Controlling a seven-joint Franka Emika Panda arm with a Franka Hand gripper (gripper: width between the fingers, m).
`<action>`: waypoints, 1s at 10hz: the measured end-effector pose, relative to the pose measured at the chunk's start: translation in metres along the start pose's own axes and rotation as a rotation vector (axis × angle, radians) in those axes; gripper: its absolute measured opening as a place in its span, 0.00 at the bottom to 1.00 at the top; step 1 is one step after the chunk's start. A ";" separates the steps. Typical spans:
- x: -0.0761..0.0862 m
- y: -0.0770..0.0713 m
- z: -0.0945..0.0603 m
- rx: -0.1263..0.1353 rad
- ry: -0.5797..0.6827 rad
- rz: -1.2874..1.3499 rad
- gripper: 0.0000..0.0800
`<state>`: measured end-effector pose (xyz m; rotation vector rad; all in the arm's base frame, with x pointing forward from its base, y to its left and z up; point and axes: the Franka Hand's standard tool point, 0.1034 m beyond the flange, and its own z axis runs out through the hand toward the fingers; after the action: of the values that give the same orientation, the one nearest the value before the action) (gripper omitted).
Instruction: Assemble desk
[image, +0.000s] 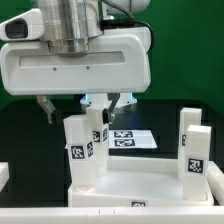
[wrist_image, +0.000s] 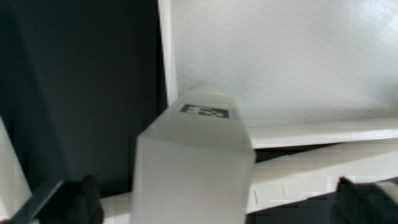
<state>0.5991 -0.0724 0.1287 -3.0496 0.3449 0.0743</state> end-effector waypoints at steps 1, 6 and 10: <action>0.000 -0.001 0.001 -0.001 0.002 0.006 0.81; 0.000 -0.002 0.001 0.002 0.002 0.218 0.35; 0.001 -0.005 0.002 0.005 0.001 0.526 0.35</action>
Offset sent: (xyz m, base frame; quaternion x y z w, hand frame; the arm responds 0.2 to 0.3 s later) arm 0.0000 0.0000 0.0000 0.0000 0.0000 0.0650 0.9979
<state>0.6009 -0.0679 0.1274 -2.8638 1.1291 0.0976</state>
